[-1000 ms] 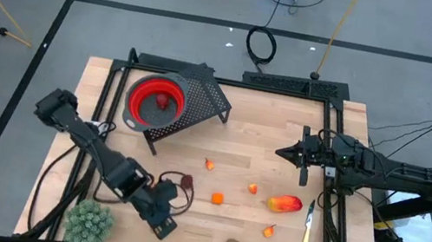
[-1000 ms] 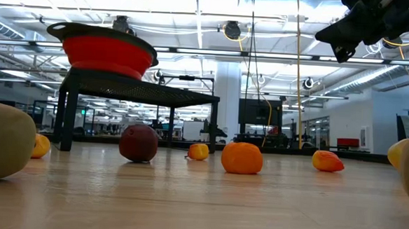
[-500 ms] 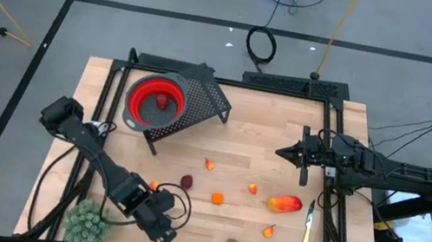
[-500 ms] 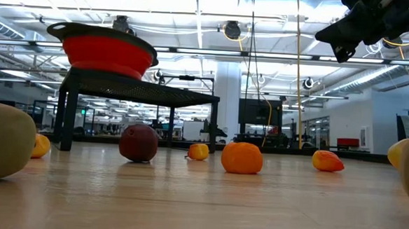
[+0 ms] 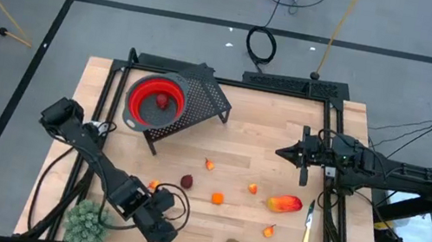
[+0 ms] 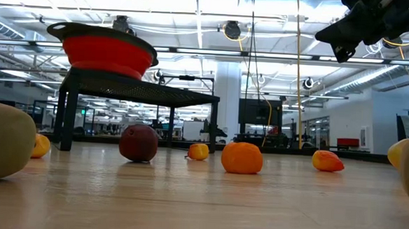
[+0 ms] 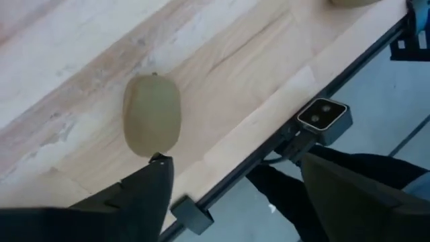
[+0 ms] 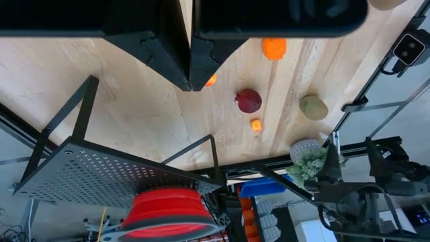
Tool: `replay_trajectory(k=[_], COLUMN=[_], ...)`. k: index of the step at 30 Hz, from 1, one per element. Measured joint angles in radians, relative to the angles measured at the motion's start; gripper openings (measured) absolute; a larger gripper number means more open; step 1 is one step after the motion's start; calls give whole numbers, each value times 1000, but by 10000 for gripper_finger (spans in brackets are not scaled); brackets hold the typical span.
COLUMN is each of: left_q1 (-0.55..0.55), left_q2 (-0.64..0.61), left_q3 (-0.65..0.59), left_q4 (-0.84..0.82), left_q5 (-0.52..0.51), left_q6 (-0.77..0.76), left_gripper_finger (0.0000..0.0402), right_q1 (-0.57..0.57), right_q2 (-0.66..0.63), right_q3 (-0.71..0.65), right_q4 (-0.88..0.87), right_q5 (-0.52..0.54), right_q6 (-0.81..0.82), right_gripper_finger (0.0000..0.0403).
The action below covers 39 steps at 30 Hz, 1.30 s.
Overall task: Pick & Place Fruit
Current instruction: Put the kiwi into the red strainer bowl on the shelf
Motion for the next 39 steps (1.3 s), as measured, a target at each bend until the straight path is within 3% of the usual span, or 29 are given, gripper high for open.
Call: replay_trajectory(k=[10,35,39], left_q1=[-2,3,18], left_q2=[0,0,12], left_q3=[-59,-240,-244], left_q4=[5,115,149], left_q5=[-43,-14,-5], left_q6=[17,27,85], left_gripper_finger=[387,388,388], right_q1=[0,0,0], right_q2=[0,7,13], right_q3=[0,0,0], right_q4=[0,1,0], right_q5=[0,4,4], right_q6=[0,-4,-4], right_gripper_finger=[0,0,0])
